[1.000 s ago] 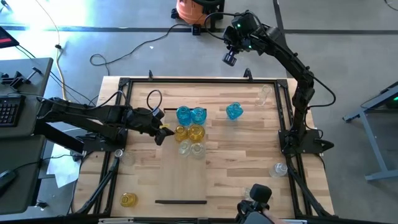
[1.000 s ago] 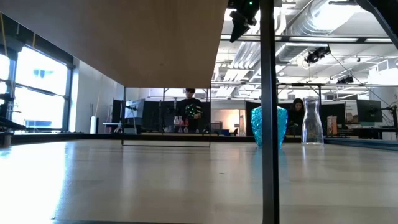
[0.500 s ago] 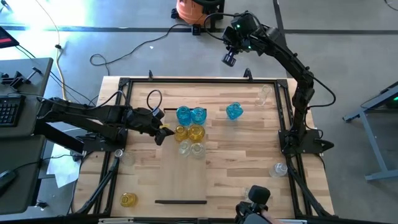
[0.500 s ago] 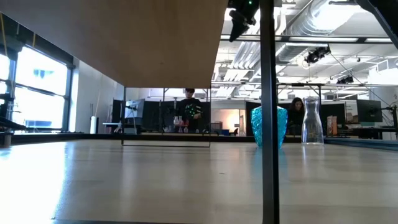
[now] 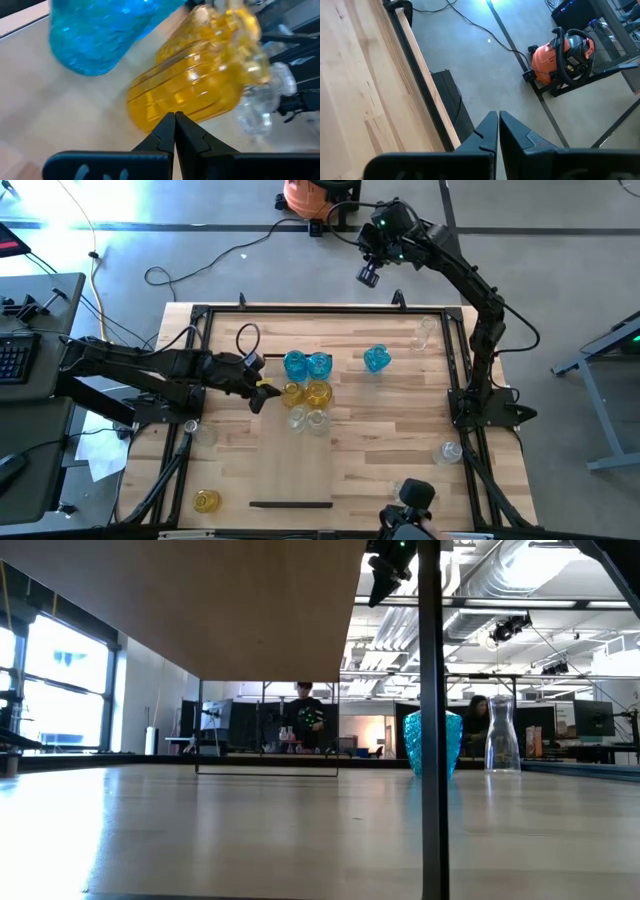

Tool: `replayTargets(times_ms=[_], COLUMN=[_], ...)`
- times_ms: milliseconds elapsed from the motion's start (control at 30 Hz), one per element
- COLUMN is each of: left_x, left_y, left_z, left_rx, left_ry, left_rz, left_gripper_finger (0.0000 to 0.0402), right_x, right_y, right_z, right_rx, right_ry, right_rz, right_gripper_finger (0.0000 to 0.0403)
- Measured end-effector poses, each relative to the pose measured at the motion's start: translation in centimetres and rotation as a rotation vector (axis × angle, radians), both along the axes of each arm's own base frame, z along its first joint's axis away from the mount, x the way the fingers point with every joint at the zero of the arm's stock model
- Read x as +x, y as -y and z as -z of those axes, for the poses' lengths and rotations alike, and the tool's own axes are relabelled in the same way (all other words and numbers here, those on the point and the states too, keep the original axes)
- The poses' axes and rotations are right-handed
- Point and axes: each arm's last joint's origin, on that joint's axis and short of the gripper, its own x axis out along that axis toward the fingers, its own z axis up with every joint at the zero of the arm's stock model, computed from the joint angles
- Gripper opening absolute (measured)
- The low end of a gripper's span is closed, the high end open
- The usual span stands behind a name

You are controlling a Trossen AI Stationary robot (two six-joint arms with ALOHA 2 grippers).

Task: Sort vases onto shelf
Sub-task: Adjust the yellow vase on the shelf, then put the blue vase on the shelf to align with the other blue vases

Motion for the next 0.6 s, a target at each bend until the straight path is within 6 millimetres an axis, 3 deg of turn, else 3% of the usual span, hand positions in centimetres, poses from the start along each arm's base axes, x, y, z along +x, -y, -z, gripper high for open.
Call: replayTargets(times_ms=[333,600], left_x=[-1.7,-5.5], left_y=[-0.4,-1.4], left_z=[0.8,-1.4], left_rx=[0.065,0.226], left_ry=[-0.151,-0.040], left_rz=[-0.053,-0.253], left_gripper_finger=[0.0000,0.0000], right_x=[-0.5,-1.7], right_y=[-0.1,-0.7], right_z=[0.5,1.5], right_rx=[0.020,0.117], right_ry=[-0.074,-0.215], right_rz=[0.018,0.034], right_gripper_finger=[0.0000,0.0000])
